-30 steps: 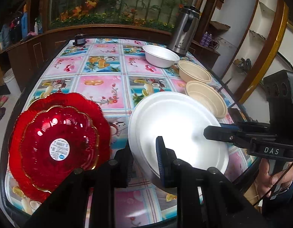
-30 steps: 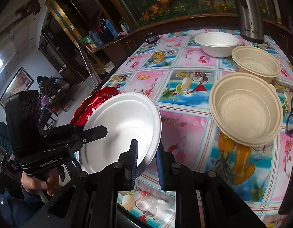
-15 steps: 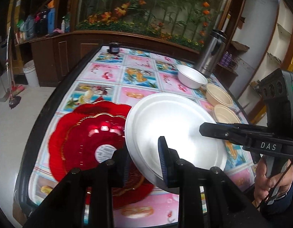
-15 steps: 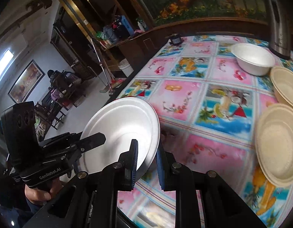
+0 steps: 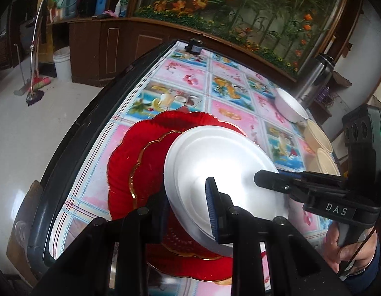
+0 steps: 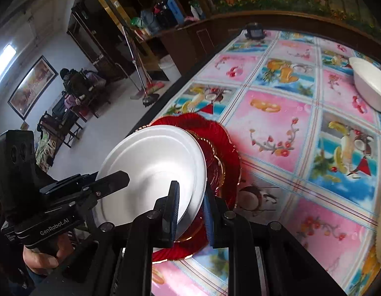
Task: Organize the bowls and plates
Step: 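Lower the white plate onto the red stack and open the left tool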
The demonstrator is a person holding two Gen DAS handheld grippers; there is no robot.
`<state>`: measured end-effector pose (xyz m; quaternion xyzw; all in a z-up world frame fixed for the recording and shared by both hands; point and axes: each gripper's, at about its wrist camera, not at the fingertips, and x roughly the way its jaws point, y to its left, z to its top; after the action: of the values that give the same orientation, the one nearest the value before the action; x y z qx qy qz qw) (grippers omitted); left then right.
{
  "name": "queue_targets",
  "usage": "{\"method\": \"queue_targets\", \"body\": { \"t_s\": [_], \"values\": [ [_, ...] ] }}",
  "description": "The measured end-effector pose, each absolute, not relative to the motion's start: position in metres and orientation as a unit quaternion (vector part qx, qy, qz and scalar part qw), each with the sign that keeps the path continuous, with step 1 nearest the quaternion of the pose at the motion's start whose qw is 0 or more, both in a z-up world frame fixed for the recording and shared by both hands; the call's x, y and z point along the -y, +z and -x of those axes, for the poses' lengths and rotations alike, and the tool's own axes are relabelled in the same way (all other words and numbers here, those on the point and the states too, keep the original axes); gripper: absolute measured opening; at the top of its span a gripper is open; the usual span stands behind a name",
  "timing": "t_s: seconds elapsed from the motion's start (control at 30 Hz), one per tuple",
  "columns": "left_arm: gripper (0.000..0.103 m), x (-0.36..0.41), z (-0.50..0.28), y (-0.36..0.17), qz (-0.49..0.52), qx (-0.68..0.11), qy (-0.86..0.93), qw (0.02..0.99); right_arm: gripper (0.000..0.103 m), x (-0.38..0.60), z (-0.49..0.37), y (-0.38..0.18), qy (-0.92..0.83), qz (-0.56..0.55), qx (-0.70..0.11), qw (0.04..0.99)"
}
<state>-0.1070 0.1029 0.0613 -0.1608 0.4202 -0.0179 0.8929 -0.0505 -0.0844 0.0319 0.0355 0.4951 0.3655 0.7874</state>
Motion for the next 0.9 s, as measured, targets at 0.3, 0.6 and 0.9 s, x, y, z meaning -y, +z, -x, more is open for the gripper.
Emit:
{"method": "queue_targets", "body": {
  "t_s": [0.3,0.6,0.9],
  "values": [
    [0.025,-0.11,0.103,0.049,0.169,-0.429,-0.013,0.887,0.021,0.07,0.043,0.015,0.358,-0.022,-0.509,0.783],
    [0.025,-0.11,0.102,0.048,0.169,-0.43,-0.012,0.887,0.022,0.066,0.045,0.013,0.359,-0.019,-0.509,0.782],
    [0.028,-0.114,0.102,0.045,0.179,-0.428,-0.012,0.886,0.028,0.065,0.047,0.014,0.37,-0.027,-0.514,0.774]
  ]
}}
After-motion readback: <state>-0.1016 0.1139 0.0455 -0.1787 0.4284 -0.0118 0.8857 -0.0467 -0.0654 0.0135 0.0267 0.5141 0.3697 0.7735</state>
